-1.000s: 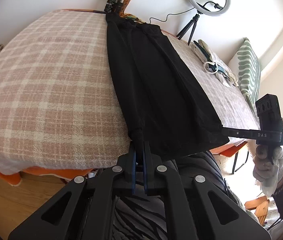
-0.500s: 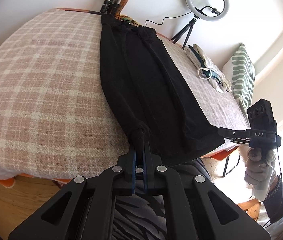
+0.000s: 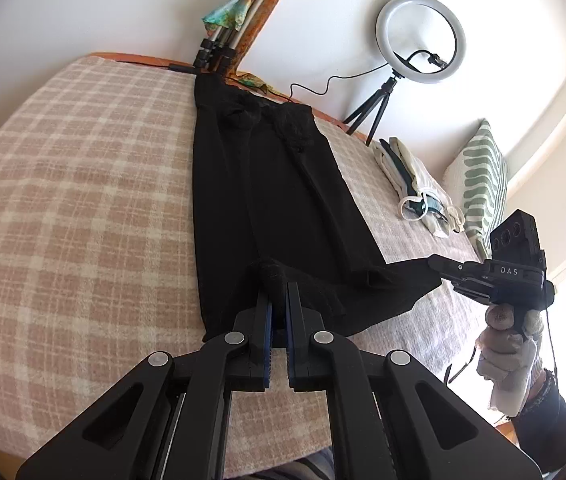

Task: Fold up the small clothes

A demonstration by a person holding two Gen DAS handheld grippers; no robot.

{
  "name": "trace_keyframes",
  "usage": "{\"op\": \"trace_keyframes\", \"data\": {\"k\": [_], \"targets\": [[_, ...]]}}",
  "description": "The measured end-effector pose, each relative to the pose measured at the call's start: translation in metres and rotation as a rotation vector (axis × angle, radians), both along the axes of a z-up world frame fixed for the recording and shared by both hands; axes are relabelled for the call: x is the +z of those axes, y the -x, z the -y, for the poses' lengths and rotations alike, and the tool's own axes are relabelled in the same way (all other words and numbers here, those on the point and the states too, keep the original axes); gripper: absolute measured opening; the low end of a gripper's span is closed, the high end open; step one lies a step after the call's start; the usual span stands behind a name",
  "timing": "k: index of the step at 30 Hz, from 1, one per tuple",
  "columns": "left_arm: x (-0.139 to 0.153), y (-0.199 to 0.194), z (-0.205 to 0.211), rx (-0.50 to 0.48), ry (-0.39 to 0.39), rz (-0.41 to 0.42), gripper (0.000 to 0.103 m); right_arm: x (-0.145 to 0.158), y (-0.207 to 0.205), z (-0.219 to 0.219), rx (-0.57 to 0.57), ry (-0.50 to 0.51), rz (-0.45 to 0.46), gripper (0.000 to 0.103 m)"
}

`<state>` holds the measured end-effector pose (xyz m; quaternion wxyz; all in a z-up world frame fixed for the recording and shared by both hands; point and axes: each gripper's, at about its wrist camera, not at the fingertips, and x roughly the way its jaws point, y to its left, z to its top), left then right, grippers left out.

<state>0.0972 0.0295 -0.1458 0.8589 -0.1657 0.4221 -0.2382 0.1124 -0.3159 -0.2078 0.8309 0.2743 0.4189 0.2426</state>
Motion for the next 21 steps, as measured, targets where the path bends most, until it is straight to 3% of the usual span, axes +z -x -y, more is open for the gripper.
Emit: {"op": "trace_keyframes", "data": {"k": [7,18,21], "targets": [[-0.008,-0.047,-0.002,0.039,-0.009,-0.019,0.004,-0.001,-0.050,-0.003,-0.023,0.062,-0.026,0.005],[-0.027,-0.078,-0.001,0.061,-0.047,-0.051,0.004,-0.018,-0.091,-0.012,-0.017,0.169,-0.071,0.005],[-0.027,-0.085,-0.004,0.082,-0.038,-0.071,0.013,-0.015,-0.093,-0.013,-0.018,0.193,-0.067,0.005]]}}
